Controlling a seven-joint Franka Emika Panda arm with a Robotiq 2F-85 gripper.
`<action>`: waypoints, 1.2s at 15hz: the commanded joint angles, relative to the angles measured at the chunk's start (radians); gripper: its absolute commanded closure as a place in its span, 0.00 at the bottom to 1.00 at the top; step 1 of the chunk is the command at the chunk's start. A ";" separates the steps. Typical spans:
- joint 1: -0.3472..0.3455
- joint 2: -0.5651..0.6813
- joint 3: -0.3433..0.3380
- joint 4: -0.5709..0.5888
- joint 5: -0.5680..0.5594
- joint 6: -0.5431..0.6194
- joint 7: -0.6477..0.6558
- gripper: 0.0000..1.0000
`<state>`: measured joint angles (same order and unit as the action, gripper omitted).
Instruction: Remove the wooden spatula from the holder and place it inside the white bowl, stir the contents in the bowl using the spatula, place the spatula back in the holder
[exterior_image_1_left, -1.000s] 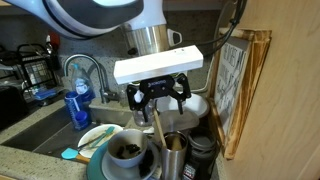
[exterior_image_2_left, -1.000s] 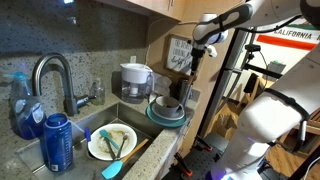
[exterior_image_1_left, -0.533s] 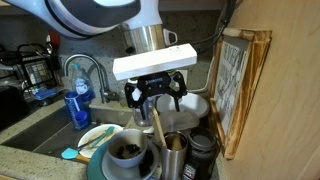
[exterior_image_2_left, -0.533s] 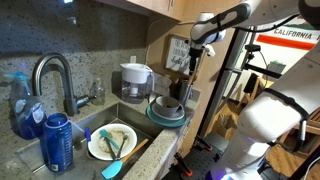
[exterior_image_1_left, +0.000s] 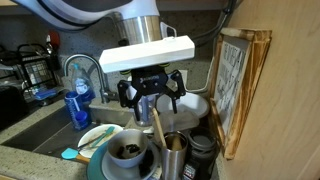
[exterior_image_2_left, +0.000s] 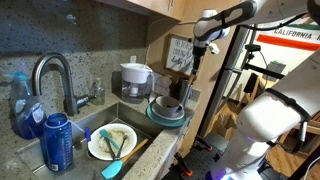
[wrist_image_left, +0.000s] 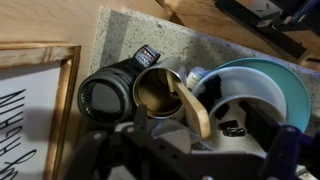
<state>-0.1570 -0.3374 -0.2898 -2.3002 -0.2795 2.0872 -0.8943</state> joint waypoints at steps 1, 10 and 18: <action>-0.016 -0.051 0.029 -0.022 -0.028 -0.050 0.039 0.00; -0.016 -0.075 0.033 -0.047 -0.043 -0.089 0.069 0.00; -0.025 -0.064 0.026 -0.054 -0.049 -0.066 0.066 0.00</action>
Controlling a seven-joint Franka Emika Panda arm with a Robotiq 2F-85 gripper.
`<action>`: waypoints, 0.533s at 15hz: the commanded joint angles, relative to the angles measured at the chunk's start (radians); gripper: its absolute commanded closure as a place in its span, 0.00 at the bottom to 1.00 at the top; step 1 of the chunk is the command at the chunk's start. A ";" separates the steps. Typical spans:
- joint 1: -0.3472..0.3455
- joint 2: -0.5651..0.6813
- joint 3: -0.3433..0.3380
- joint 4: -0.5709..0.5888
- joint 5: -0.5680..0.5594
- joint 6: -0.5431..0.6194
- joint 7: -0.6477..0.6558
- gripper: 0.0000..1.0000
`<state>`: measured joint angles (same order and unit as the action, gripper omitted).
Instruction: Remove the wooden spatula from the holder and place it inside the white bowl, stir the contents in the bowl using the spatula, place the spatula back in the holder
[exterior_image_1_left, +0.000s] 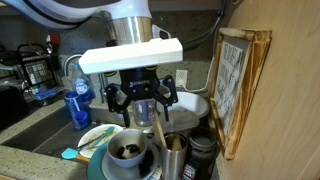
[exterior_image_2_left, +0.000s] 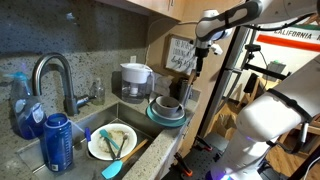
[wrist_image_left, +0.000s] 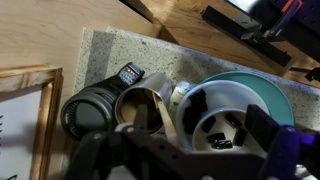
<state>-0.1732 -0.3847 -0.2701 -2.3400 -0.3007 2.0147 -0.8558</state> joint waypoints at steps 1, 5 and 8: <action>-0.009 -0.015 0.005 -0.014 -0.026 0.009 0.028 0.00; -0.005 -0.013 0.001 -0.017 -0.014 0.027 0.024 0.00; -0.003 -0.012 0.001 -0.020 -0.011 0.040 0.024 0.00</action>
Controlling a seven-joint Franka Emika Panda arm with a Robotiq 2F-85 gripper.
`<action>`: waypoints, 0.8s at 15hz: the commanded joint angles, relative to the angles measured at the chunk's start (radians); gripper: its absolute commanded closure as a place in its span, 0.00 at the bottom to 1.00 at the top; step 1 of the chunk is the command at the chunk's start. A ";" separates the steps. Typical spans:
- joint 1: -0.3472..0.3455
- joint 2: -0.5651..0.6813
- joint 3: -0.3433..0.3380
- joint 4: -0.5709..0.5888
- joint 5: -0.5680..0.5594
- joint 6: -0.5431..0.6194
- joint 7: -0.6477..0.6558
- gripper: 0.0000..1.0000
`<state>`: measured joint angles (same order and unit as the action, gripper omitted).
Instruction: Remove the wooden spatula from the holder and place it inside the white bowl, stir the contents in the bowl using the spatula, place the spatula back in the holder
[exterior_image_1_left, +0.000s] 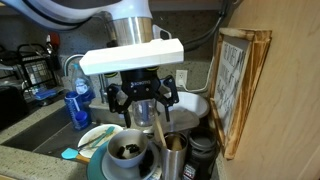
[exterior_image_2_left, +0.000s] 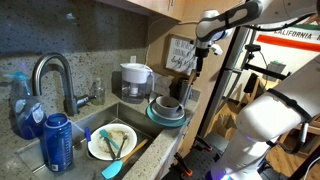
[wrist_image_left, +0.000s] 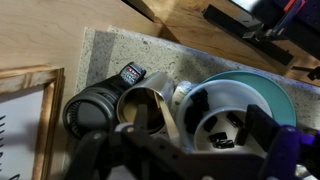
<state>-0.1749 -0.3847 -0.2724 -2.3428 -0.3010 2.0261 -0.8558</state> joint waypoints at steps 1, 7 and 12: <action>-0.001 -0.010 0.003 -0.017 -0.011 0.031 0.023 0.25; -0.002 -0.010 0.004 -0.025 -0.013 0.062 0.026 0.67; -0.006 -0.006 0.006 -0.028 -0.021 0.090 0.032 0.98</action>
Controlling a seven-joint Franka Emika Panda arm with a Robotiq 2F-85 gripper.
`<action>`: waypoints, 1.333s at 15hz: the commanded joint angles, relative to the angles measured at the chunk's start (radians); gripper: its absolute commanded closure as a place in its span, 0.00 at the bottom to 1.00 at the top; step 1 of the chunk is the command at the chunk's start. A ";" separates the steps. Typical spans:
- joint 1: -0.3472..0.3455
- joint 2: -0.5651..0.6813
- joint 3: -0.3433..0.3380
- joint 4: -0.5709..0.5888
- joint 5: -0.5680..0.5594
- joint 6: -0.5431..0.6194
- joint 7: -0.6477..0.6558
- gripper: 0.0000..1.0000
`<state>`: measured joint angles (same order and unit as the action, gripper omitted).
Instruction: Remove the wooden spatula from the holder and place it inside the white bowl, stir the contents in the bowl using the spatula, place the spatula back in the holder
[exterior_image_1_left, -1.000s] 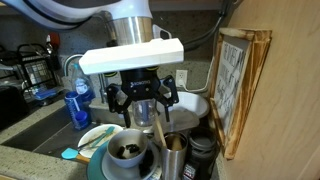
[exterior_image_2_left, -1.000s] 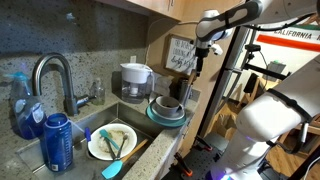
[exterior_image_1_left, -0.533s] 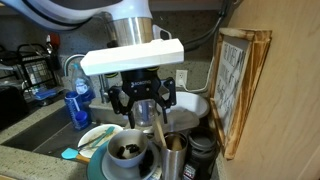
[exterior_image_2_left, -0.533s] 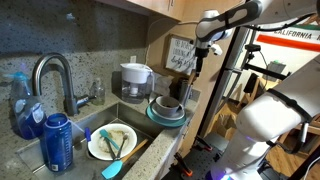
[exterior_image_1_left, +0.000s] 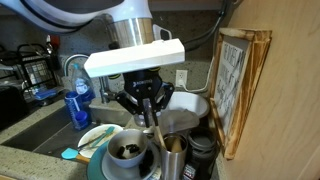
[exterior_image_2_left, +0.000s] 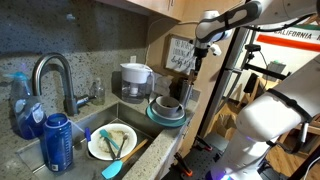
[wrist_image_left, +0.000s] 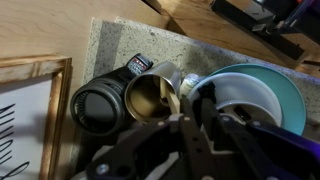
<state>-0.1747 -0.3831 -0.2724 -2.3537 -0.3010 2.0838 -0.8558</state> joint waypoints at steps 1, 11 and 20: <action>-0.007 -0.007 0.006 -0.016 -0.022 0.035 0.032 1.00; -0.017 0.000 0.001 -0.007 -0.025 0.055 0.031 0.98; -0.018 0.001 0.005 0.000 -0.024 0.043 0.032 0.27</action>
<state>-0.1879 -0.3821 -0.2749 -2.3542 -0.3010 2.1156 -0.8546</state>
